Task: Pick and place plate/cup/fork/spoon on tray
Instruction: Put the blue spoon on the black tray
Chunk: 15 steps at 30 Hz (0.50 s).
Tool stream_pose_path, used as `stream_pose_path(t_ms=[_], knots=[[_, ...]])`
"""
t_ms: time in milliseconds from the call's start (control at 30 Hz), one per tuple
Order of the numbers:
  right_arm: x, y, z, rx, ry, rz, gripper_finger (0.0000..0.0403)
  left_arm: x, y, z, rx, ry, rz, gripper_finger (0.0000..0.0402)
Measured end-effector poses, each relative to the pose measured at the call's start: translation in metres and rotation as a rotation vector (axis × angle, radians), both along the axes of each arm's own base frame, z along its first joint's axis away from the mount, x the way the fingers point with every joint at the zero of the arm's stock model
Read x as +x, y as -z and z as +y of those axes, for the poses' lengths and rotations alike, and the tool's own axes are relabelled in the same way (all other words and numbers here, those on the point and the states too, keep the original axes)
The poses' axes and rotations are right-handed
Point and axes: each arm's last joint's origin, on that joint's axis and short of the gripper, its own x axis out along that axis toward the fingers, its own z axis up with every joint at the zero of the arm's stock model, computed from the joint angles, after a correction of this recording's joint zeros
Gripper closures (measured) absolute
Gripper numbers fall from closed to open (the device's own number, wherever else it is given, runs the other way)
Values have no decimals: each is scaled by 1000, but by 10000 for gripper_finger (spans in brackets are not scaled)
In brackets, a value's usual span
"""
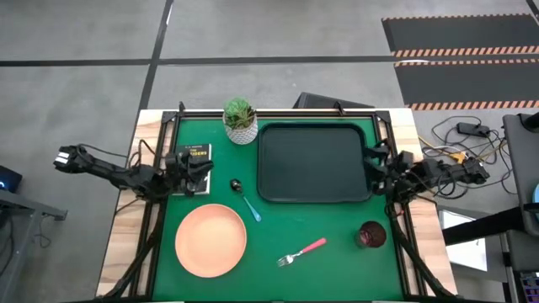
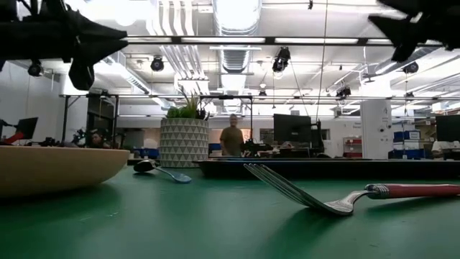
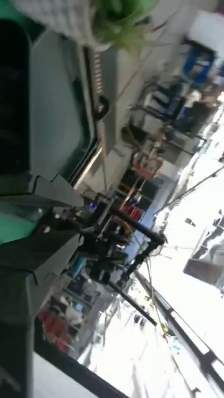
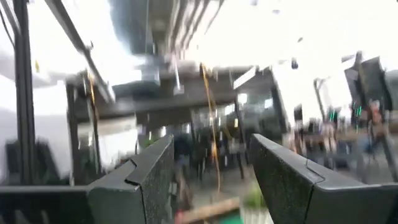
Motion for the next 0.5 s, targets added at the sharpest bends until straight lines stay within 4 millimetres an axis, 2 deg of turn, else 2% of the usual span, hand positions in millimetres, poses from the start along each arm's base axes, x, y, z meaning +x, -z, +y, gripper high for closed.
stream_pose_path(t_ms=[267, 500], knots=[[-4, -19, 0, -17, -24, -42, 202, 28, 2, -7, -102, 13, 126, 365], [3, -17, 1, -17, -30, 9, 202, 56, 5, -15, -172, 18, 213, 399]])
